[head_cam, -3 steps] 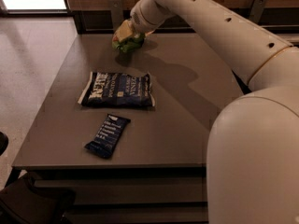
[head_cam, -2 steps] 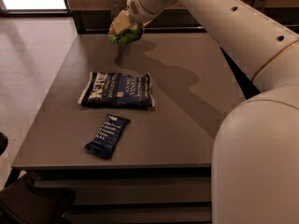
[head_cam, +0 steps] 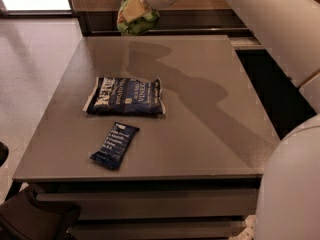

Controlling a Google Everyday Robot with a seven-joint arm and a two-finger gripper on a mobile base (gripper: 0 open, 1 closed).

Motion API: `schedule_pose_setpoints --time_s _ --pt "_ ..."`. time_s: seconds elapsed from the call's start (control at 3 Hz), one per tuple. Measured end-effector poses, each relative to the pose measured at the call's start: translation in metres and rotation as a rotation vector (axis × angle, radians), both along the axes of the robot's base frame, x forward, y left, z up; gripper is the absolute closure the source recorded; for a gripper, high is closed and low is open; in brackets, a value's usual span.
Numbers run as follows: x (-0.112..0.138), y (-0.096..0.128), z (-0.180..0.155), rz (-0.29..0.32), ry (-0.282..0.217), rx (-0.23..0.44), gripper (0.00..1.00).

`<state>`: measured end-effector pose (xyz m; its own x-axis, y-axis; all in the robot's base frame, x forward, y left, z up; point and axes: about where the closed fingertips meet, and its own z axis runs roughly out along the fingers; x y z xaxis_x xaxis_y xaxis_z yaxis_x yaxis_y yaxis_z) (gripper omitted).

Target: Pick green rice chip bag

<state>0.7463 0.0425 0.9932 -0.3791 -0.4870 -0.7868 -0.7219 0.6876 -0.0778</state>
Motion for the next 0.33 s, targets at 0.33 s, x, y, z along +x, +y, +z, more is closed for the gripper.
schedule_pose_setpoints --time_s 0.33 --pt "-0.0146 -0.0143 0.0274 0.025 -0.049 0.023 1.0"
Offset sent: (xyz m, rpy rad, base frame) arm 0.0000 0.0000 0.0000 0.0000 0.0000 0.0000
